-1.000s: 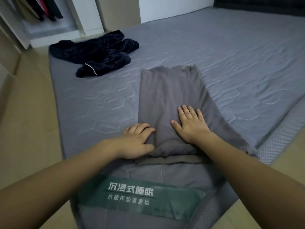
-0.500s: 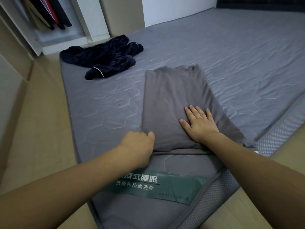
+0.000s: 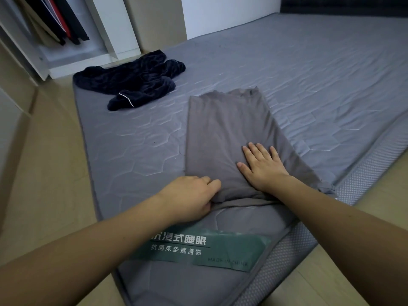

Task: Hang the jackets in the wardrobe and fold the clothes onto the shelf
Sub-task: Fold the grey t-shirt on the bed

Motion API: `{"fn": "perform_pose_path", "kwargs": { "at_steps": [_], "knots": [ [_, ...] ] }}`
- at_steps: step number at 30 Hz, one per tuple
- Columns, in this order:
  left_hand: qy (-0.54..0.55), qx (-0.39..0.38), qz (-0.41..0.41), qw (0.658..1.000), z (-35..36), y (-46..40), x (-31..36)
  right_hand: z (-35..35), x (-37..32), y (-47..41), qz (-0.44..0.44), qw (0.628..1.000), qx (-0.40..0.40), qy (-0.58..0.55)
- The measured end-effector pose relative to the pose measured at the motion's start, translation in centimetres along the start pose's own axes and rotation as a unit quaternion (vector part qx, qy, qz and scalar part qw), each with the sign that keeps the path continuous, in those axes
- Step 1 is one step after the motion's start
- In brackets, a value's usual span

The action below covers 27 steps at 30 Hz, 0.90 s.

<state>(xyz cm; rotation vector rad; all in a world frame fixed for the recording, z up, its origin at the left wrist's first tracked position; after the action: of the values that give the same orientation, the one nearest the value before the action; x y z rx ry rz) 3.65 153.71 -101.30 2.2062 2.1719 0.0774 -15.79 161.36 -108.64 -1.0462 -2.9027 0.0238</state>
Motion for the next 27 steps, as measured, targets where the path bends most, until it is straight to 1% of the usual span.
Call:
{"fn": "perform_pose_path", "kwargs": {
  "at_steps": [2,5,9,12,15,17,19,22,25,27],
  "knots": [
    [-0.048,0.004,-0.008,0.999,0.1,-0.5,0.3,0.0,0.0,0.3,-0.011,1.0,-0.007,0.006],
    [-0.121,-0.016,0.004,0.993,0.7,-1.5,1.6,-0.1,-0.1,0.8,-0.023,0.999,-0.015,0.015],
    [-0.128,-0.047,-0.019,0.991,2.1,-2.6,2.7,-0.4,0.2,1.6,-0.036,0.999,-0.019,0.024],
    [-0.125,-0.051,0.016,0.991,2.1,-2.4,2.6,-0.3,0.7,2.4,-0.055,0.998,-0.016,0.037],
    [-0.12,-0.031,0.021,0.992,1.4,-2.0,2.1,-0.2,0.9,3.0,-0.069,0.996,-0.022,0.048],
    [-0.133,-0.03,0.043,0.99,1.1,-2.1,2.3,-0.3,1.1,3.4,-0.085,0.994,-0.033,0.056],
    [-0.137,-0.043,0.069,0.987,1.1,-2.0,2.6,-0.7,1.3,4.1,-0.108,0.991,-0.042,0.066],
    [-0.146,-0.052,0.049,0.987,0.9,-1.6,2.3,-1.5,1.7,5.7,-0.164,0.983,-0.052,0.063],
    [-0.171,-0.104,0.032,0.979,1.4,-1.7,2.6,-2.0,2.2,7.4,-0.255,0.959,-0.071,0.102],
    [-0.183,-0.133,0.034,0.974,1.2,-1.9,3.1,-2.5,3.0,8.0,-0.277,0.95,-0.083,0.119]
  ]
}}
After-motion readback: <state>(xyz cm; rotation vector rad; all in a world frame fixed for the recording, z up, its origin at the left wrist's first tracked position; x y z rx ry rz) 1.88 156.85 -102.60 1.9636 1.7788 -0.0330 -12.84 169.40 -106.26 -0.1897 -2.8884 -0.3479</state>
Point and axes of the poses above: each hand's wrist, its own y-axis away from the middle knuckle, its own z-axis out of the palm, x = y × z, the point moved 5 cm from there along -y, towards the middle knuckle, and after that the axes turned 10 degrees about y, right-handed, at the moved point
